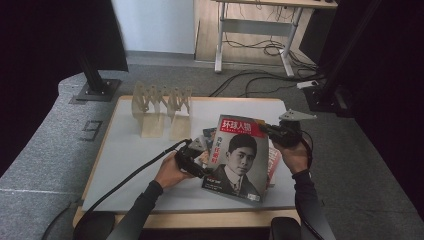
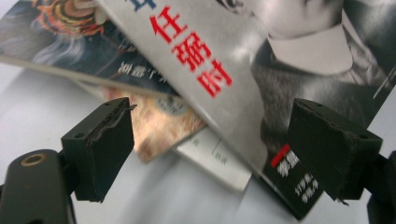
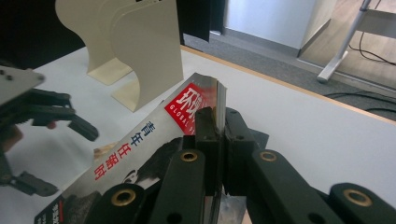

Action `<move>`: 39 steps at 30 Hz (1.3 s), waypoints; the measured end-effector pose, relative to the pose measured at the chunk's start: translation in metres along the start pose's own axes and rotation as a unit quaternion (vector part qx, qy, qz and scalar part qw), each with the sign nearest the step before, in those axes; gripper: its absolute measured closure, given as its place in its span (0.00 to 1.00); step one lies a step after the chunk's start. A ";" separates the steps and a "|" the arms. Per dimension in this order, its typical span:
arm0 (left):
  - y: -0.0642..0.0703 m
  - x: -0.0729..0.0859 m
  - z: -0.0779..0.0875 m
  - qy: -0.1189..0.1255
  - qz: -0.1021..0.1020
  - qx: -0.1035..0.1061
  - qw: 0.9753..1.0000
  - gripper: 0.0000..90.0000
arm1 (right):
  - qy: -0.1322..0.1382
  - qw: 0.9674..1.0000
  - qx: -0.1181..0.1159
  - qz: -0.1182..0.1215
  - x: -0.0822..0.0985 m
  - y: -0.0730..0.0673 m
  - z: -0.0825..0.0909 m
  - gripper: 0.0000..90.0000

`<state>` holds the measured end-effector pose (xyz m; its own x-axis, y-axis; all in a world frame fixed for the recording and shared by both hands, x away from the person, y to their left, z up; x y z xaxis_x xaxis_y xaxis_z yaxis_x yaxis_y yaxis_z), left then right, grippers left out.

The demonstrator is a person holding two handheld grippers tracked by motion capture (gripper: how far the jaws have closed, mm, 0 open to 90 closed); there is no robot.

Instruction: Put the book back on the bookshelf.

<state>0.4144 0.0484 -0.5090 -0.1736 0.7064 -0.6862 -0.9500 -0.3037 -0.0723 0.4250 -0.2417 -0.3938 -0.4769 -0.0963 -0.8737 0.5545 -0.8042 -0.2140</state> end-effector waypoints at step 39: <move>-0.013 -0.011 -0.005 0.020 0.010 0.040 0.999 0.65 | 0.018 0.999 -0.049 0.007 -0.007 -0.019 0.007 0.95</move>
<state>0.4296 0.0411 -0.5037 -0.1848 0.6743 -0.7149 -0.9644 -0.2644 -0.0001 0.4129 -0.2303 -0.3808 -0.4454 -0.0841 -0.8914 0.6249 -0.7421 -0.2423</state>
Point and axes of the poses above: each handheld gripper's, and its own axes: z roughly backward along the jaws, x roughly out of its underside, y roughly to its right, the point moved 3 cm from there along -z, roughly forward along the jaws, and after that the axes turned 11 degrees about -z, right-handed, at the moved point
